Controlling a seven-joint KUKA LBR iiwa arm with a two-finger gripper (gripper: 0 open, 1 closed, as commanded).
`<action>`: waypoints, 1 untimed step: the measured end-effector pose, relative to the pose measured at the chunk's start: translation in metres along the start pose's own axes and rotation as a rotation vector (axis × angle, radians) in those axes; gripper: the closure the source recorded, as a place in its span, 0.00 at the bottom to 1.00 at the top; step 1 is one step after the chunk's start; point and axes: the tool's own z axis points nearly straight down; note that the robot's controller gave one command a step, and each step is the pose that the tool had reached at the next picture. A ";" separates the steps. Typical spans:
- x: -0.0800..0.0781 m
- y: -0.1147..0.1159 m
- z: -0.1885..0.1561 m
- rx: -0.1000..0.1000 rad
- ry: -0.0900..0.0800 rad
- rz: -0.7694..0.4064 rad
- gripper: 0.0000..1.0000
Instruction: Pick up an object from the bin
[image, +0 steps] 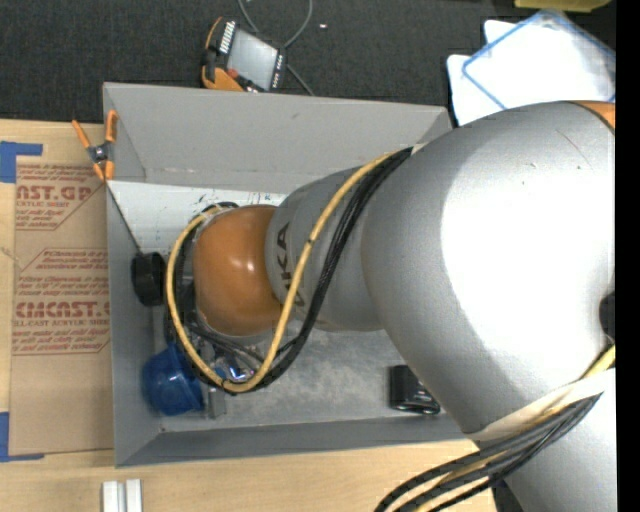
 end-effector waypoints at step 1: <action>-0.005 -0.005 0.001 -0.008 -0.001 -0.055 1.00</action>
Offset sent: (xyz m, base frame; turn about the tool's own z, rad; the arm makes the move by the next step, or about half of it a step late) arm 0.0051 0.0052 -0.0004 -0.0575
